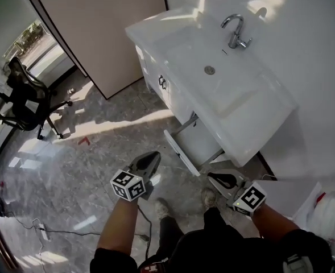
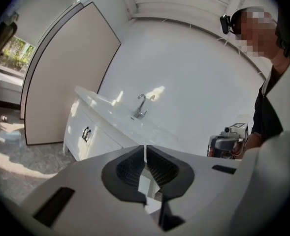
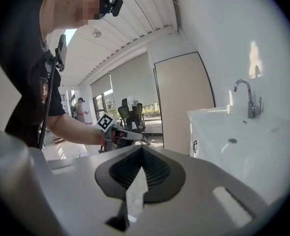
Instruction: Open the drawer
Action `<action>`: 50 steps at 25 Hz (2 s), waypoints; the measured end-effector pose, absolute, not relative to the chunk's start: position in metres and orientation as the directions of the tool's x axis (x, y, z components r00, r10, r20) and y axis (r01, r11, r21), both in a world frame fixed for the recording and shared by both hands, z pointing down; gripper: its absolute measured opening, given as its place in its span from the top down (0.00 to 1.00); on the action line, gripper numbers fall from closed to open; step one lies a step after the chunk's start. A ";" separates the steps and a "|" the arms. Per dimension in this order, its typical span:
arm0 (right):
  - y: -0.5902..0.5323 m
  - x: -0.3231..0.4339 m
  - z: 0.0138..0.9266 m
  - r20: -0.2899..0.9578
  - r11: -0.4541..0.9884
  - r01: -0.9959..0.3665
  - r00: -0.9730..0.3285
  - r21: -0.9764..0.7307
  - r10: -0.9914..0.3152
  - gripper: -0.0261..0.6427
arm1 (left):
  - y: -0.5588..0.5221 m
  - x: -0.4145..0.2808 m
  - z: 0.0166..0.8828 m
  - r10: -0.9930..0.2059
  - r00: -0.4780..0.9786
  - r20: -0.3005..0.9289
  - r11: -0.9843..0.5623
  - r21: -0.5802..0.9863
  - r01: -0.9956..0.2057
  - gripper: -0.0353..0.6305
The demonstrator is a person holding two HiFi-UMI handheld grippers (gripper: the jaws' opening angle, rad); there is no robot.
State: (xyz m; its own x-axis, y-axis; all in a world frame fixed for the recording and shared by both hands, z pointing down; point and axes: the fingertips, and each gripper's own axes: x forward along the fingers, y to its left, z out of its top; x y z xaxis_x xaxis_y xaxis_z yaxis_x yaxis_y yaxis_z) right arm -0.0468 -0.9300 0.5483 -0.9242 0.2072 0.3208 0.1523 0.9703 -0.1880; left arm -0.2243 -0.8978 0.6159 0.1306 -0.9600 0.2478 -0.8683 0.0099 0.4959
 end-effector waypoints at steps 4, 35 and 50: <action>-0.938 -0.045 0.506 0.307 0.974 0.147 -0.932 -0.172 0.195 0.97 | -0.887 -0.222 0.532 -0.979 0.098 0.181 -0.010 0.435 -0.900 0.95; -0.988 -0.033 0.281 0.114 0.981 0.122 -0.984 -0.152 0.140 0.97 | -0.790 -0.156 0.239 -0.988 -0.115 -0.106 0.099 0.146 -0.984 0.95; -0.990 -0.045 0.272 0.124 0.984 0.143 -0.980 -0.109 0.156 0.97 | -0.782 -0.160 0.243 -0.984 -0.153 -0.092 0.136 0.174 -0.975 0.95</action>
State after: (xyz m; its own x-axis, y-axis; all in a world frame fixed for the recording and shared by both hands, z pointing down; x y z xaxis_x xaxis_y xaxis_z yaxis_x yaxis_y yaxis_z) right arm -0.0446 -0.9900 0.2725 -0.9799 0.1561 0.1241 0.1429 0.9837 -0.1090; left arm -0.1595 -0.7815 0.2433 -0.1531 -0.9839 -0.0921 -0.9754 0.1355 0.1741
